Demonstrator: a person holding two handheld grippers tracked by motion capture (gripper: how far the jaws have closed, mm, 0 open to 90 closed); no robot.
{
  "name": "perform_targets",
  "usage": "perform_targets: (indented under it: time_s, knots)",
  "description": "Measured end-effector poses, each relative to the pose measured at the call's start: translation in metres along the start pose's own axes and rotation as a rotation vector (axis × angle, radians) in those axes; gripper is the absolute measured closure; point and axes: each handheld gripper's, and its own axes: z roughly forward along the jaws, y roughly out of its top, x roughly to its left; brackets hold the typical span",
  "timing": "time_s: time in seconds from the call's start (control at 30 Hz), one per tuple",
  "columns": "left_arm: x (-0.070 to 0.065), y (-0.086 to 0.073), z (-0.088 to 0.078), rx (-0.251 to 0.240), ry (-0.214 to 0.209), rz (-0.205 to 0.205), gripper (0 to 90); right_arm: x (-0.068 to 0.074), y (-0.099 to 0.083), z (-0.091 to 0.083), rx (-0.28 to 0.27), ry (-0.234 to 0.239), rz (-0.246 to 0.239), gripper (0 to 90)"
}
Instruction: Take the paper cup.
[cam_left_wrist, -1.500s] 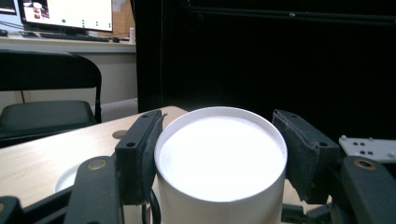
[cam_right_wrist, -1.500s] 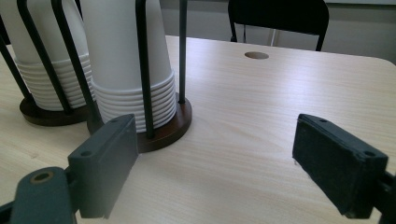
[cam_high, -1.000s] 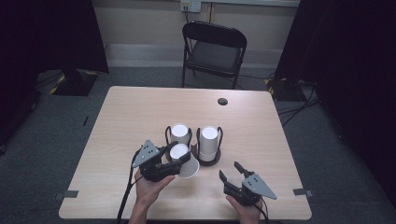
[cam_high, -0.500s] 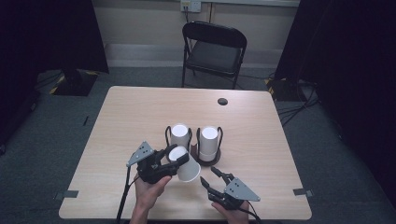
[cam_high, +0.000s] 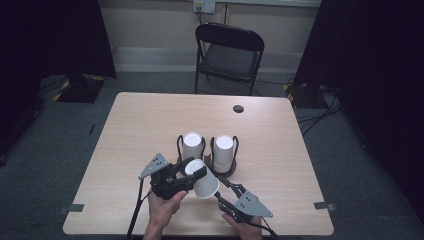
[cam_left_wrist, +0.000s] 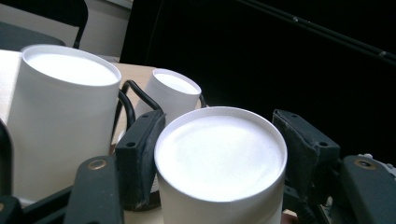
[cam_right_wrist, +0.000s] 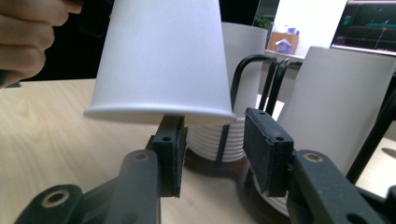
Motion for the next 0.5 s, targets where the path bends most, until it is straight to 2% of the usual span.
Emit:
perform_targets:
  time_s: [0.03, 0.13, 0.43, 0.5]
  knots:
    - [-0.001, -0.001, 0.001, -0.006, -0.016, -0.016, 35.5, -0.001, -0.001, 0.003, -0.006, -0.006, -0.007, 60.1]
    - [-0.003, -0.002, 0.003, -0.001, -0.004, -0.019, 35.5, -0.002, -0.001, 0.005, -0.012, -0.001, -0.009, 61.4]
    - [-0.009, -0.005, 0.012, 0.014, -0.026, -0.050, 35.5, -0.003, 0.001, 0.011, -0.061, 0.004, -0.010, 66.7]
    - [-0.010, -0.006, 0.013, 0.015, -0.024, -0.046, 35.4, -0.004, 0.000, 0.012, -0.064, 0.000, -0.006, 67.3]
